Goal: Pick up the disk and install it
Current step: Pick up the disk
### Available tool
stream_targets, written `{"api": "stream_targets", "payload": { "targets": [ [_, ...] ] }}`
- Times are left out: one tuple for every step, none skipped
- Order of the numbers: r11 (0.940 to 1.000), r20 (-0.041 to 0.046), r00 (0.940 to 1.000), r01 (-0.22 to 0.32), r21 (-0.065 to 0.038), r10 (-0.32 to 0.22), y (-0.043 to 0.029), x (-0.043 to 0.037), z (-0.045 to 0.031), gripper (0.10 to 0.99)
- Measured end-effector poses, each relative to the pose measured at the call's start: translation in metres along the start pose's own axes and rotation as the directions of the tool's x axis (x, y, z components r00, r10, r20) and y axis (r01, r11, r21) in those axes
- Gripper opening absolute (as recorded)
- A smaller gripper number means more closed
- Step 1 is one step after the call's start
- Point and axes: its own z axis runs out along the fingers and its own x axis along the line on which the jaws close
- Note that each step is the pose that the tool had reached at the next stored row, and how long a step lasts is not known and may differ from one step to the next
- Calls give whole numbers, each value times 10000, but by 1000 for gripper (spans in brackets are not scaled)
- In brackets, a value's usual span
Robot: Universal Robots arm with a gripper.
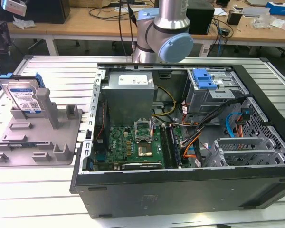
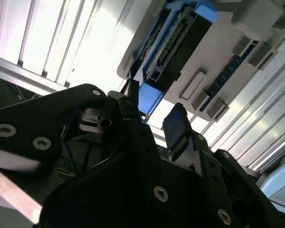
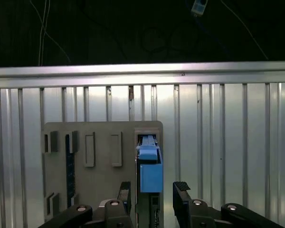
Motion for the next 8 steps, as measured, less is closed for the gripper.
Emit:
{"api": "stream_targets", "payload": {
  "targets": [
    [10000, 1, 10000, 11, 2, -11, 2, 0, 4, 482],
    [10000, 0, 10000, 17, 0, -17, 2, 0, 5, 482],
    [10000, 0, 10000, 18, 1, -18, 3, -1, 6, 482],
    [10000, 0, 10000, 21, 0, -21, 3, -1, 5, 482],
    [10000, 1, 10000, 22, 1, -22, 3, -1, 6, 482],
    [10000, 1, 10000, 22, 3, -22, 3, -1, 9, 482],
    [10000, 2, 10000, 22, 4, -22, 2, -1, 15, 482],
    [10000, 1, 10000, 22, 2, -22, 3, -1, 19, 482]
  ]
}}
